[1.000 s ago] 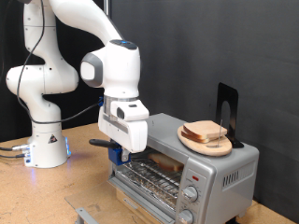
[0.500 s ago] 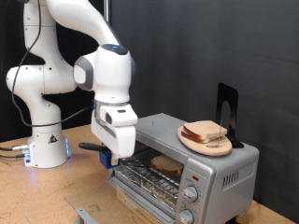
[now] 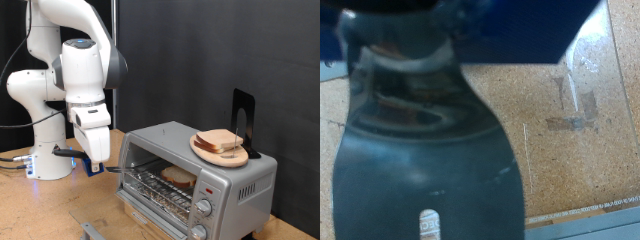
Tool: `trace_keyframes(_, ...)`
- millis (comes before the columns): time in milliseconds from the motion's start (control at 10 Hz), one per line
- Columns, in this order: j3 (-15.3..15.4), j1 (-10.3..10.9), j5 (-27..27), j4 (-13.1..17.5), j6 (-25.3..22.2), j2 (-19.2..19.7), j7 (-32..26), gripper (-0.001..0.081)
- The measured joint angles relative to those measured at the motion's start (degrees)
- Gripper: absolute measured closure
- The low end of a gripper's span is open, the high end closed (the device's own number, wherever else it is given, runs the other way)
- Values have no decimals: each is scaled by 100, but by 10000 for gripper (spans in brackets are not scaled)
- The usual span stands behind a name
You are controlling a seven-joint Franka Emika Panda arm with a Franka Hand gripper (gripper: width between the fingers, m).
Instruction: Make a piece of toast with the oven
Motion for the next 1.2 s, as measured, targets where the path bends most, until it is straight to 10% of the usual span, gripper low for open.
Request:
trace_keyframes(400,-228,127,1739,95,-382,-420,-1412,406)
trace_keyframes(1200,-357,272,2693,196,-1419,-1115,-1832,406)
